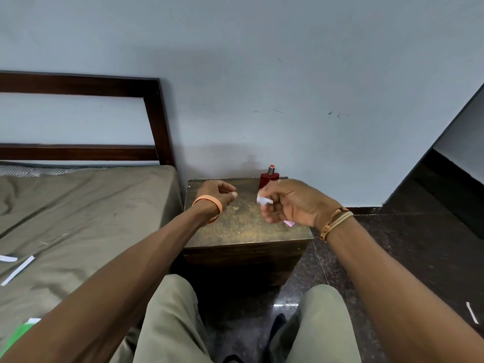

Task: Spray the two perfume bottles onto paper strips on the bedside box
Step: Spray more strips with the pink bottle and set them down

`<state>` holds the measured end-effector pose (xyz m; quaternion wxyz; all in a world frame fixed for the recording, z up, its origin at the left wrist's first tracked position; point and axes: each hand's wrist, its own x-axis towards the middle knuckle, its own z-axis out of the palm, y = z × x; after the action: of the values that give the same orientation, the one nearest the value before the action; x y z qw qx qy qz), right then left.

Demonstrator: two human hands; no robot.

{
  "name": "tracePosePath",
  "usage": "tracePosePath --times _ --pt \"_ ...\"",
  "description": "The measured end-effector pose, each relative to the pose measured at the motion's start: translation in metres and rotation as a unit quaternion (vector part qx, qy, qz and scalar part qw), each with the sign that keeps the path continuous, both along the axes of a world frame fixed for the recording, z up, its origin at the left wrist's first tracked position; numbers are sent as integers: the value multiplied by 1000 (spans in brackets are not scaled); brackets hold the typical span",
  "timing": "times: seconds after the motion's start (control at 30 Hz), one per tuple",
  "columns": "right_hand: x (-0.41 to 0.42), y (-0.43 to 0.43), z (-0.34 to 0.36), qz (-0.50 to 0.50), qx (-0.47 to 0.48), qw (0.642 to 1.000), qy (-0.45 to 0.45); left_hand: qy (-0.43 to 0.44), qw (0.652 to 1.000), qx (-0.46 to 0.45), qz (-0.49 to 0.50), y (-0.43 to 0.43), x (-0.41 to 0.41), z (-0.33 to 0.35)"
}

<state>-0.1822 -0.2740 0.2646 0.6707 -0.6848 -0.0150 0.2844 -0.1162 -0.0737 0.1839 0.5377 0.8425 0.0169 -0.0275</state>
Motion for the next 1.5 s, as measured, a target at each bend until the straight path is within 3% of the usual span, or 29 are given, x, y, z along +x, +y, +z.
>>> tracePosePath --times 0.07,0.1,0.23,0.4,0.47,0.53,0.57,0.6,0.63,0.67,0.7,0.73,0.77,0.8,0.87,0.9,0.93,0.97,1.03,1.07,1.13,1.17,1.2,1.23,1.27,1.33,1.37,1.43,1.5 --pt "-3 6 -13 18 -264 963 -56 1 1000 -1 0 1 0 -1" --pt "-3 7 -19 29 -307 949 -60 2 1000 -4 -1 1 0 0" --pt "-4 5 -21 -5 -203 979 -22 2 1000 3 -3 2 -1 0" --pt "-5 4 -20 -4 -250 967 -51 1 1000 6 -2 3 -2 0" --pt "-6 0 -14 2 -192 980 -43 1 1000 5 0 3 -2 1" --pt "-7 -3 -2 10 26 1000 4 0 1000 6 -1 2 -1 0" --pt "-7 -6 3 5 154 987 35 0 1000 7 -2 2 -1 0" --pt "-7 -7 6 -2 223 974 48 0 1000 8 -2 2 -1 0" --pt "-6 -6 6 -16 216 975 46 1 1000 9 -1 2 -1 0" --pt "-6 -3 5 -28 126 991 27 4 1000 10 0 2 -1 0" --pt "-6 0 1 -18 -36 999 -18 6 1000 11 0 2 -2 0" --pt "-7 2 -4 -1 -193 979 -70 6 1000 11 0 1 -2 1" --pt "-8 4 -6 12 -273 956 -110 5 1000 10 -1 1 -2 2" --pt "-8 5 -6 14 -257 959 -120 4 1000 10 -3 0 -2 2" --pt "-6 2 2 2 -6 999 -33 4 1000 6 -4 1 -2 2" --pt "-6 1 8 -2 110 994 15 6 1000 5 -3 1 -2 2" --pt "-4 0 9 -4 143 989 27 7 1000 6 -1 2 -2 2" --pt "-2 1 9 -13 85 996 15 7 1000 9 -1 3 -2 2" --pt "-3 5 4 6 -143 988 -63 5 1000 12 -1 5 -1 1" --pt "-5 6 5 9 -160 985 -72 4 1000 9 -2 5 0 1" --pt "-4 1 9 3 35 999 -16 1 1000 -1 -5 6 2 1" --pt "-3 -2 15 -22 164 986 21 1 1000 -1 -5 7 2 1" --pt "-2 -4 18 -42 221 974 33 1 1000 3 -5 7 1 1" --pt "1 -5 17 -64 187 980 31 2 1000 8 -7 7 0 1" --pt "2 -5 13 -71 70 995 3 3 1000 9 -7 8 -1 0" --pt "-1 -3 2 -29 -153 986 -59 4 1000 5 -8 8 -1 -1" --pt "-2 -2 0 -23 -155 985 -69 4 1000 3 -9 7 -1 -1" --pt "-1 -7 4 -40 39 998 -19 8 1000 -3 -9 6 1 -1" --pt "1 -11 10 -45 213 976 26 12 1000 -7 -6 7 0 -4"
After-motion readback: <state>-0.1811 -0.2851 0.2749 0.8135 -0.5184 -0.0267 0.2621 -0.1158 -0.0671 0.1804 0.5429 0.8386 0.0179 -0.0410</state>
